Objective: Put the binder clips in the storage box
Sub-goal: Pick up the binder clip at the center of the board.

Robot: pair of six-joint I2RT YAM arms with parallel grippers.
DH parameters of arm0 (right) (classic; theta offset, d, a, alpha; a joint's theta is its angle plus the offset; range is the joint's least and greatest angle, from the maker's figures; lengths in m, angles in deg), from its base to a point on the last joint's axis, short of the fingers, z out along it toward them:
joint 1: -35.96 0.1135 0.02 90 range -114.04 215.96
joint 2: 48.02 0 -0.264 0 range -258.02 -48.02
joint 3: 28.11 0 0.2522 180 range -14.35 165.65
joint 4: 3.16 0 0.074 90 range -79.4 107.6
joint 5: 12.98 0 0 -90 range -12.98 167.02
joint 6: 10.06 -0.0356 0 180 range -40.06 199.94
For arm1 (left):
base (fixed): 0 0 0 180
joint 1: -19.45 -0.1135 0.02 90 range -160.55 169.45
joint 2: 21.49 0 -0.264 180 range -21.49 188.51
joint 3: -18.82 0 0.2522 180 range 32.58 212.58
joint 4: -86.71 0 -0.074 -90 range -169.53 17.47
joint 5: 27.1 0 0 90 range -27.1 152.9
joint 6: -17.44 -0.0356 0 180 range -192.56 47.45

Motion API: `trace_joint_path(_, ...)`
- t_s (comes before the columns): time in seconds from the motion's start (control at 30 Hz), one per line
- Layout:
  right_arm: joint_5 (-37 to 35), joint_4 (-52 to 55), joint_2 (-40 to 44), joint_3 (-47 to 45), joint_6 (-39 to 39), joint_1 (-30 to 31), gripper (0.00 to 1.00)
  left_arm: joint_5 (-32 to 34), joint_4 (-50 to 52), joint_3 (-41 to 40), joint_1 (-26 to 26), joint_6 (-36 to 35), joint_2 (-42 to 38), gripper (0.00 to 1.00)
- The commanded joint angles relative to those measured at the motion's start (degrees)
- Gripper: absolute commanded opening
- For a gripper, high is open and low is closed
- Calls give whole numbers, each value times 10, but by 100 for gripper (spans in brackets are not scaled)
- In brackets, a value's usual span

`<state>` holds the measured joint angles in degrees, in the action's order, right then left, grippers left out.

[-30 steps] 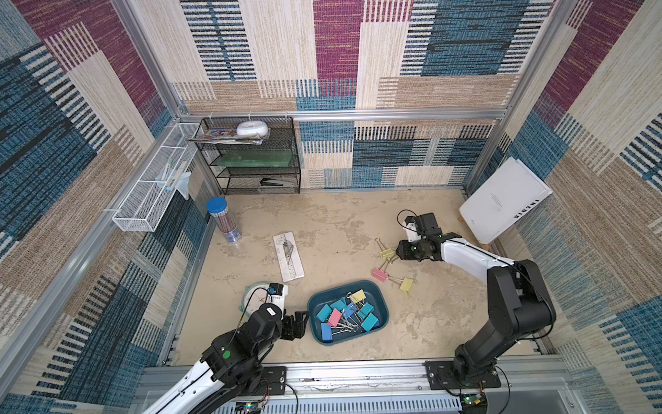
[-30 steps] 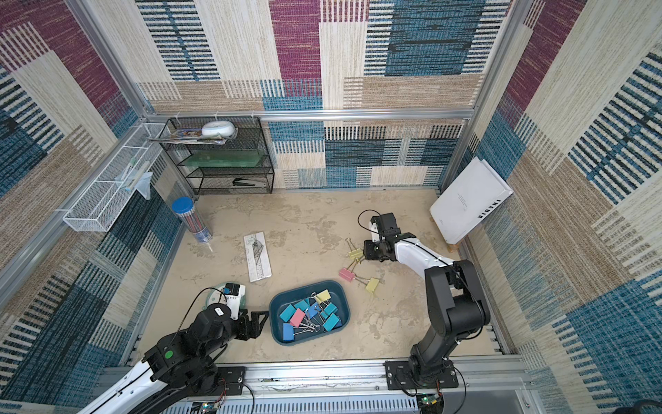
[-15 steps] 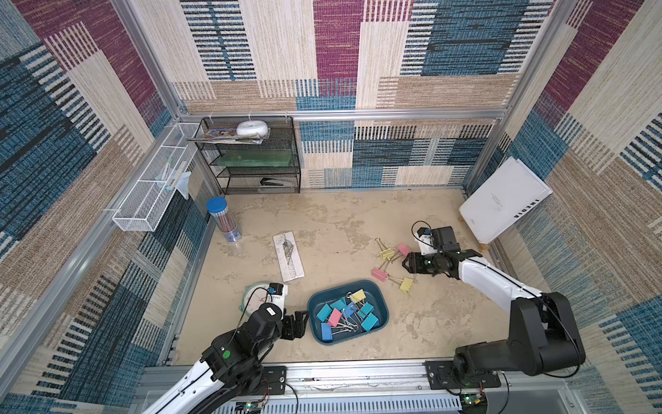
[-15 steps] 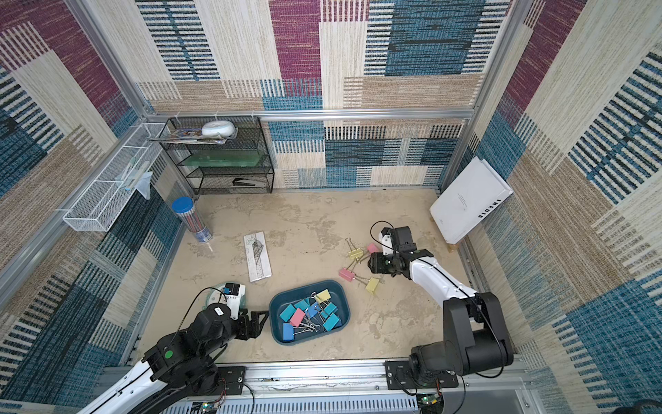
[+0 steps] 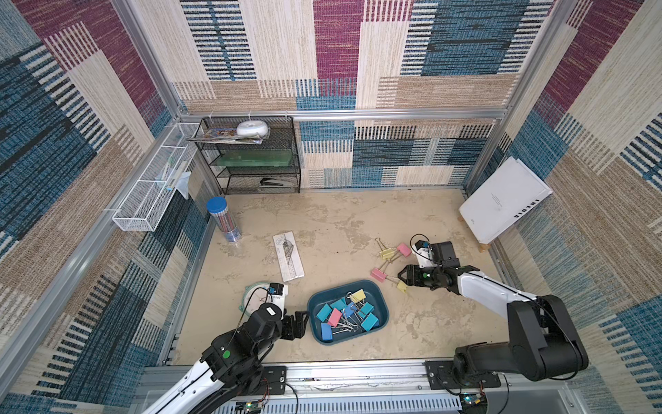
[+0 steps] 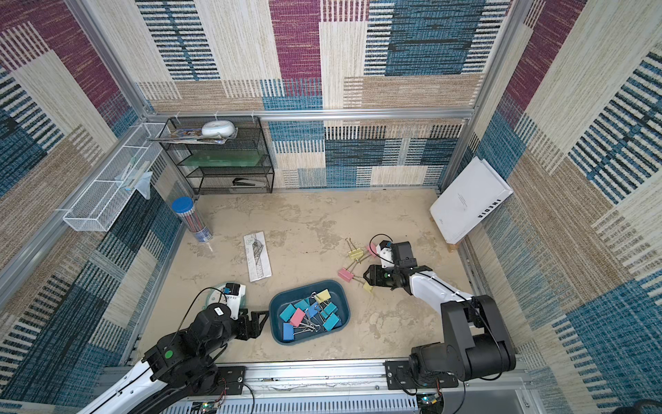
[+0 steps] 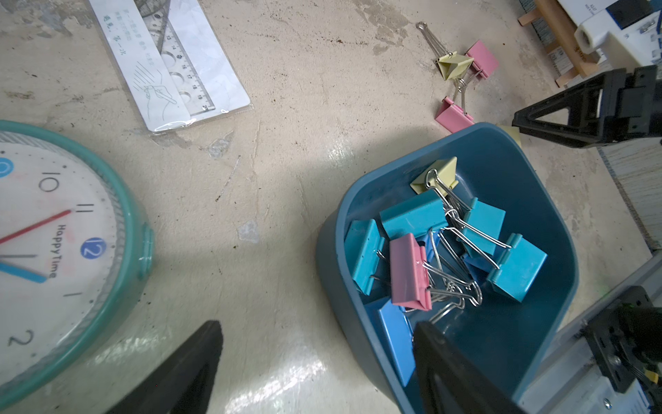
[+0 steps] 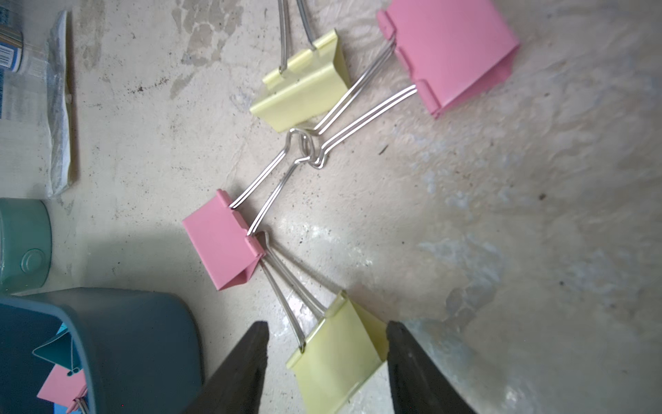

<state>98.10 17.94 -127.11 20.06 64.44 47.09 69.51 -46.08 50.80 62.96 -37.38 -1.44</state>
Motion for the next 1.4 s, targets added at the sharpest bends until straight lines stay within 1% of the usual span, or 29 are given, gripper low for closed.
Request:
trace_joint_path(0.0,25,-20,6,-14,-16,0,57,-3,-8,-1,0,-6,-1,87)
trace_joint_path(0.23,48,-29,56,-70,-38,6,57,-3,-10,-1,0,-7,-2,87)
trace_joint_path(0.3,43,-33,75,-83,-46,13,57,-3,-9,-1,0,-7,-3,87)
trace_joint_path(0.4,23,-18,83,-82,-37,14,58,-4,-11,-2,0,-7,-3,87)
trace_joint_path(0.47,24,-9,80,-74,-29,16,58,-4,-10,-2,-1,-7,-1,87)
trace_joint_path(0.6,-8,13,58,-53,-19,41,59,-3,-9,0,0,-7,-3,87)
trace_joint_path(0.7,-44,22,41,-43,-16,76,60,-2,-8,-2,0,-7,-4,87)
trace_joint_path(0.8,-80,31,28,-34,-18,97,61,-2,-8,-1,0,-6,-3,87)
trace_joint_path(1.0,-102,42,17,-25,-21,123,65,-3,-9,-2,0,-7,-3,87)
trace_joint_path(1.2,-145,73,0,3,-13,159,66,-5,-10,-2,0,-8,-3,87)
trace_joint_path(1.37,-153,79,8,3,-15,170,67,-4,-9,-2,0,-7,-3,87)
